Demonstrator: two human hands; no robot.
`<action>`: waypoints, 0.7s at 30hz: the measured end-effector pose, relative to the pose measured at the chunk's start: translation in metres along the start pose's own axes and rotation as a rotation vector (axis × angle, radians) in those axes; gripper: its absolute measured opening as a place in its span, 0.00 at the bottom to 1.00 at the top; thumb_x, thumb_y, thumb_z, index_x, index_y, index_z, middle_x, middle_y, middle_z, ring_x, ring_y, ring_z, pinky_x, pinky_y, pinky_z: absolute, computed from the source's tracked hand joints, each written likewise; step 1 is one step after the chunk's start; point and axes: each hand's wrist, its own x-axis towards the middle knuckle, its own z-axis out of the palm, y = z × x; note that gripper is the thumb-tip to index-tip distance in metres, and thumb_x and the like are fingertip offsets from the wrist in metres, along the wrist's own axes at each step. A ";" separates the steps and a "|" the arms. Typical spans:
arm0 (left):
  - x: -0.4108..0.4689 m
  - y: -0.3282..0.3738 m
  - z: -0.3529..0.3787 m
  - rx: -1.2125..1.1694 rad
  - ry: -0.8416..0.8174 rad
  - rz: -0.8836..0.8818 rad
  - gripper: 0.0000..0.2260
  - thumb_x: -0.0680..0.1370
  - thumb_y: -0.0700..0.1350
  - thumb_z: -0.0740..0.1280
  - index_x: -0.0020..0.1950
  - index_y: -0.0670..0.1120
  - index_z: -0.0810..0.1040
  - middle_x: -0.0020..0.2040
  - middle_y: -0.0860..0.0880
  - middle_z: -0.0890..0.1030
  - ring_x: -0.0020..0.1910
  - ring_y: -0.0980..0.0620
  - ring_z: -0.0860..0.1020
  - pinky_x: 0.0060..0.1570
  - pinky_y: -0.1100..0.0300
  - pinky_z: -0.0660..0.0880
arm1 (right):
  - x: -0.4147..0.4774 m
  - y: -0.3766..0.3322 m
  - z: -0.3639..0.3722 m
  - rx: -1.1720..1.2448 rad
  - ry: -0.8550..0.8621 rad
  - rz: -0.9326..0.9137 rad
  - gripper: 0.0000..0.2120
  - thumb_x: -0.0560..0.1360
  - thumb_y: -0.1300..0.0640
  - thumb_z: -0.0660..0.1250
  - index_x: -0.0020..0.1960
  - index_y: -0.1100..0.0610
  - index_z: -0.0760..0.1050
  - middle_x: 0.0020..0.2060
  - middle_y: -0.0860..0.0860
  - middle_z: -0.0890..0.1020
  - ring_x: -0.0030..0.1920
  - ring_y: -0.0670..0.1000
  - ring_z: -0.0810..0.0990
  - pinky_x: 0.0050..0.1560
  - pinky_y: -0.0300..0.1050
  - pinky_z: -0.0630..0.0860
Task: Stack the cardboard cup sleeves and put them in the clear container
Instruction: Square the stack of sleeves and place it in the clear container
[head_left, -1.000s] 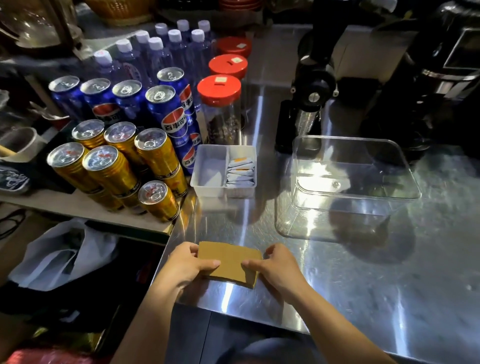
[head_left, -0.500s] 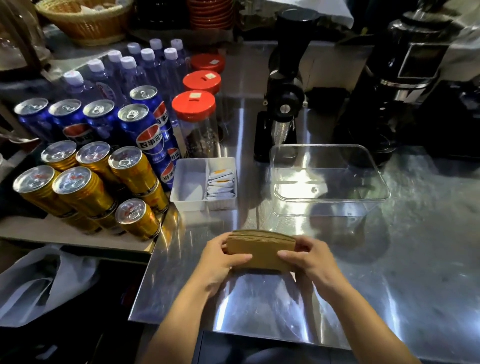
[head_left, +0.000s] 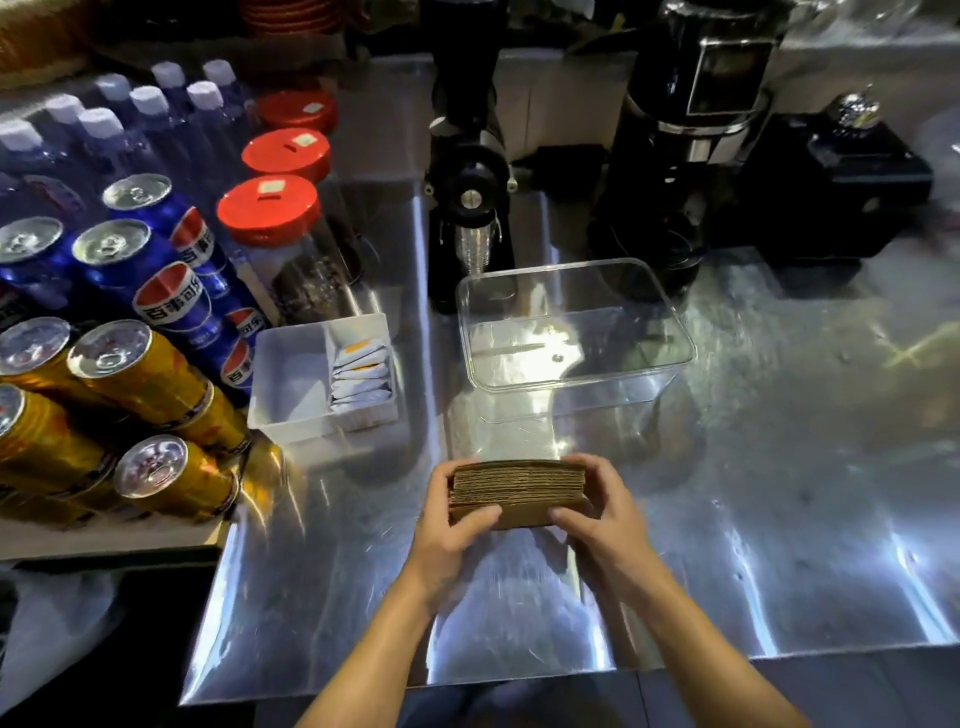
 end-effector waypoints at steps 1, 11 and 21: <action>0.000 0.000 0.001 -0.029 0.009 0.001 0.21 0.66 0.44 0.72 0.57 0.51 0.73 0.48 0.51 0.81 0.48 0.53 0.80 0.42 0.57 0.78 | -0.001 0.001 0.004 0.030 0.001 0.001 0.21 0.65 0.67 0.68 0.53 0.49 0.72 0.46 0.51 0.78 0.46 0.48 0.77 0.45 0.42 0.75; 0.009 -0.002 0.025 0.015 0.341 0.151 0.05 0.69 0.50 0.68 0.36 0.50 0.78 0.37 0.48 0.79 0.41 0.47 0.74 0.45 0.50 0.68 | 0.014 0.008 0.038 0.092 0.351 -0.005 0.12 0.74 0.60 0.65 0.32 0.56 0.73 0.26 0.46 0.75 0.29 0.42 0.72 0.32 0.32 0.69; 0.017 -0.002 0.030 0.054 0.370 0.174 0.09 0.74 0.48 0.60 0.38 0.50 0.78 0.37 0.52 0.79 0.39 0.52 0.75 0.43 0.55 0.69 | 0.019 0.008 0.032 0.076 0.395 -0.018 0.11 0.74 0.61 0.64 0.33 0.60 0.73 0.29 0.51 0.74 0.30 0.42 0.72 0.31 0.32 0.69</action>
